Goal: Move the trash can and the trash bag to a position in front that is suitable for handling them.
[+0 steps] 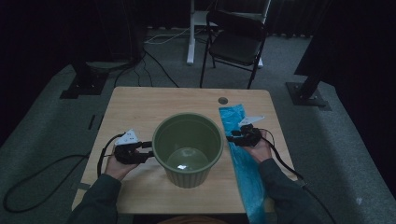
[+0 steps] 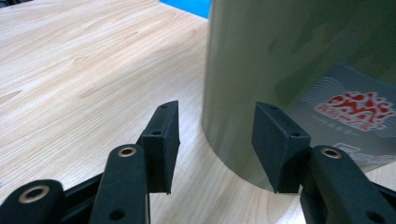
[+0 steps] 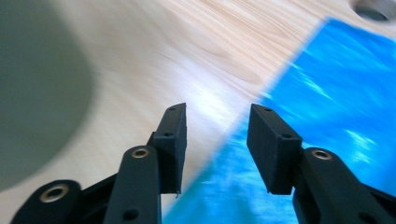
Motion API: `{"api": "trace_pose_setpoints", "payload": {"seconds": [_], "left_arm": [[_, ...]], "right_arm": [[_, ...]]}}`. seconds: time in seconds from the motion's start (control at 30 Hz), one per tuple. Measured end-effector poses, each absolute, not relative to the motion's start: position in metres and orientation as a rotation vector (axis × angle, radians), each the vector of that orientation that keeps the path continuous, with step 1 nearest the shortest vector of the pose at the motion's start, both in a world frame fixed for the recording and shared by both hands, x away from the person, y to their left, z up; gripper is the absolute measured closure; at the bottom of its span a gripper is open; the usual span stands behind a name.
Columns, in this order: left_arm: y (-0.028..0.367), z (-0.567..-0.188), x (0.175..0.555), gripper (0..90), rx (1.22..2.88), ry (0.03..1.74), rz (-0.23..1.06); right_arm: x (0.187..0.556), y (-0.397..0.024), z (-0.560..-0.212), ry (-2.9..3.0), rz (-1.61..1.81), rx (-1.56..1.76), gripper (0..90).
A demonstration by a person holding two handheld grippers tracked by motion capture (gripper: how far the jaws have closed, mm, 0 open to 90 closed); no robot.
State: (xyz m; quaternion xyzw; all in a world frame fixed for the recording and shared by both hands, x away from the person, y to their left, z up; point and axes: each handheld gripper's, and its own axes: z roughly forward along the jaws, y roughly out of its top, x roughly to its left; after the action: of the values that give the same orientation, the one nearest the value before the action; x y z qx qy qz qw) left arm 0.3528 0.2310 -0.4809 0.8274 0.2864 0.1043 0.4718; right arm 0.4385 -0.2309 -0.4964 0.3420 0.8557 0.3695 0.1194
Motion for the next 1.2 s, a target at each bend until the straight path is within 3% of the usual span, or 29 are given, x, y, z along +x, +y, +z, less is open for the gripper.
{"api": "trace_pose_setpoints", "payload": {"seconds": [0.4,0.5,0.57,0.67,1.2], "left_arm": [[0.231,-0.485,0.359,51.3,2.030,0.718,0.253],[0.231,-0.485,0.359,51.3,2.028,0.723,0.252],[0.231,-0.486,0.360,51.3,2.030,0.725,0.257],[0.230,-0.486,0.360,51.3,2.034,0.726,0.258],[0.228,-0.489,0.361,51.3,2.047,0.729,0.254]], "right_arm": [[0.469,-0.218,-0.529,2.520,0.844,1.099,53.3],[0.469,-0.216,-0.529,2.518,0.864,1.101,59.3],[0.471,-0.215,-0.528,2.521,0.874,1.095,77.4],[0.473,-0.212,-0.530,2.548,0.921,1.070,84.1],[0.441,-0.193,-0.530,2.743,1.014,0.821,79.9]]}}
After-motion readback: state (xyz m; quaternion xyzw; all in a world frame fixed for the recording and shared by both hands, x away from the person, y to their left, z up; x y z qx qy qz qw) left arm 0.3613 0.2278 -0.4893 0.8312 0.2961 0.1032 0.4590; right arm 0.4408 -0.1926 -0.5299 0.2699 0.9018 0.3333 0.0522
